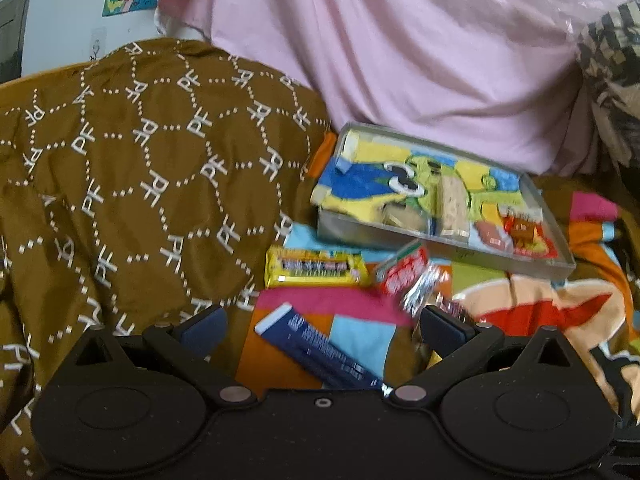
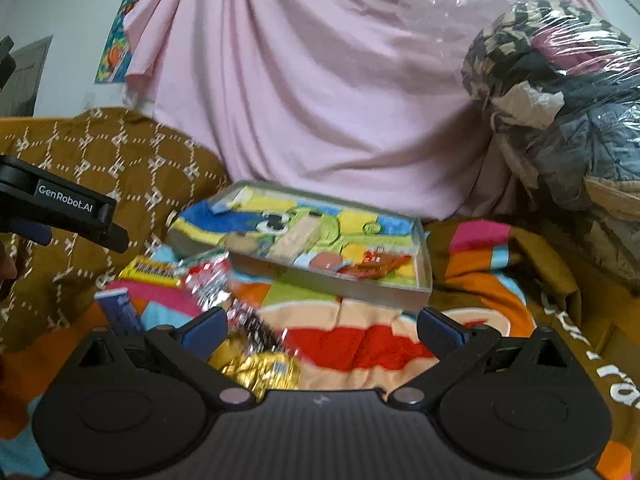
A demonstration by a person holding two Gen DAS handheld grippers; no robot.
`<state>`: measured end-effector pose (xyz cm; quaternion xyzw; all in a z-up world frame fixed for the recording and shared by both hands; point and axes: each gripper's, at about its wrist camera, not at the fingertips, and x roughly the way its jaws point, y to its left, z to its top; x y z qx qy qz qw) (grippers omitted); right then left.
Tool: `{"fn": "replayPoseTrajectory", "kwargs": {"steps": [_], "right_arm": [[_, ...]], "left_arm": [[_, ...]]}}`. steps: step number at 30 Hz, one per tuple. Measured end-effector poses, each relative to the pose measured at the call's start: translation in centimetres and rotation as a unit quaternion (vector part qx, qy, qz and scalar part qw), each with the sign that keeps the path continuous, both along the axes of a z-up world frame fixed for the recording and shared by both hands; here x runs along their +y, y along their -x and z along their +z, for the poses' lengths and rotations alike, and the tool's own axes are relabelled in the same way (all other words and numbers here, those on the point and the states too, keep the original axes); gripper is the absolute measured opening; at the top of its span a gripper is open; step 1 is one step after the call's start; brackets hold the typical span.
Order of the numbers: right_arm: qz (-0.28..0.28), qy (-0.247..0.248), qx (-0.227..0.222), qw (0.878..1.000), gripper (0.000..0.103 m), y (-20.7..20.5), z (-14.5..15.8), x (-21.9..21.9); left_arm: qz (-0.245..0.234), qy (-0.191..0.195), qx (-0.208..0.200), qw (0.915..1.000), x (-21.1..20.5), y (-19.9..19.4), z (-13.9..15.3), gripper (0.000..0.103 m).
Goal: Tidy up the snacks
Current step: 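Move both tools back toward the blue tube pack and gold sweets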
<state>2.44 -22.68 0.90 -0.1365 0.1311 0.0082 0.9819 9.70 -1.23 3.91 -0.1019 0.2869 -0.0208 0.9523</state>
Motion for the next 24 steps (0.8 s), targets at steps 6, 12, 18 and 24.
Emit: {"fn": "replayPoseTrajectory", "kwargs": {"steps": [6,12,18,24], "right_arm": [[0.018,0.012,0.039,0.999,0.103,0.2,-1.0,0.8],[0.036,0.034,0.068,0.996,0.103,-0.3,-1.9,1.7],[0.039,0.056,0.101,0.993,0.103,-1.1,-3.0,2.4],[0.037,0.066,0.133,0.988,0.103,-2.1,-3.8,2.6]], "left_arm": [[-0.011,-0.009,0.021,0.9997,-0.3,0.8,-1.5,0.102],[-0.017,-0.015,0.042,0.9989,-0.6,0.9,-2.8,0.102],[-0.010,-0.014,0.062,0.9979,-0.4,0.4,-3.7,0.102],[-0.005,-0.015,0.078,0.9968,-0.4,-0.2,-4.5,0.102]]}}
